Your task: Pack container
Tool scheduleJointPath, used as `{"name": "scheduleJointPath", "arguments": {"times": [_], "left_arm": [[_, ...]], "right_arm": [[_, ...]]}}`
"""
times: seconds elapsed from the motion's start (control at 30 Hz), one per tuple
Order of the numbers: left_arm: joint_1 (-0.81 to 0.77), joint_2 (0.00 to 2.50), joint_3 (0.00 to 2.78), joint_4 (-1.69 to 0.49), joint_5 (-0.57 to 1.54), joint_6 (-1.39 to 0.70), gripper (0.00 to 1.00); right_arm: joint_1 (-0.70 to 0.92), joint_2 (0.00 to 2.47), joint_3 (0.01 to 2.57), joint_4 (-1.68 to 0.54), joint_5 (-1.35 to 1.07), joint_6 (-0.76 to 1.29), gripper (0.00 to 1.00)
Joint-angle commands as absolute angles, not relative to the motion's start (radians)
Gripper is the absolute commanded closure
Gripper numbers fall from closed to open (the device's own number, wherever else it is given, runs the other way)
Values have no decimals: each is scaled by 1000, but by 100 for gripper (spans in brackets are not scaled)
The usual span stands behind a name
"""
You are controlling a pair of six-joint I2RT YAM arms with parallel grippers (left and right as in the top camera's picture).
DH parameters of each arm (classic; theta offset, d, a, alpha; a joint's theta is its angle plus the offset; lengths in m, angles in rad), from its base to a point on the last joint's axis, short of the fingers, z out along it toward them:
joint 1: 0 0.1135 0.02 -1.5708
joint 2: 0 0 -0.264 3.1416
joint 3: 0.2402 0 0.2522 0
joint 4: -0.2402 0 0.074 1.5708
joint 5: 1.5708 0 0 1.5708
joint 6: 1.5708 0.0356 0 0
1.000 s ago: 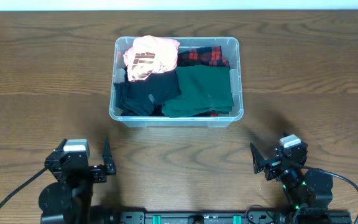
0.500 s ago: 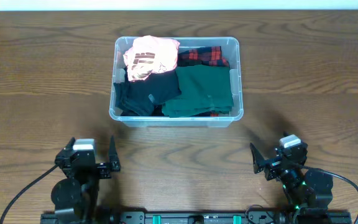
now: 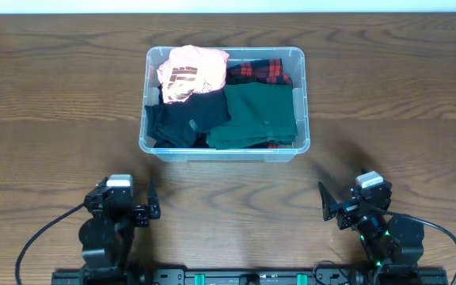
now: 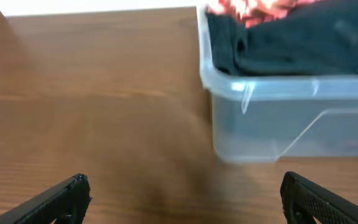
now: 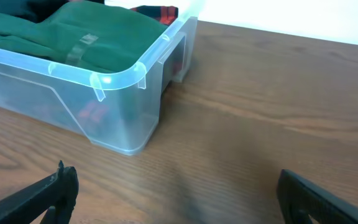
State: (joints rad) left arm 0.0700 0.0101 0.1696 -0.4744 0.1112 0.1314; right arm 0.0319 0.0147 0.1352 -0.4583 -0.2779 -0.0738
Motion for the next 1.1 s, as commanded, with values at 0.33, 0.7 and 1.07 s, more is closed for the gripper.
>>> {"name": "scheduleJointPath", "arguments": {"times": [0.33,0.7,1.07], "left_arm": [[62,2,130,-454,120,134,2],[62,4,130,-454,121,134,2],[62,4,130,-454,121,134,2]], "right_arm": [[27,9,130,-457,-285,-84,1],[27,9,130,-457,-285,-83,1],[27,9,130,-457,-285,-83,1]]}}
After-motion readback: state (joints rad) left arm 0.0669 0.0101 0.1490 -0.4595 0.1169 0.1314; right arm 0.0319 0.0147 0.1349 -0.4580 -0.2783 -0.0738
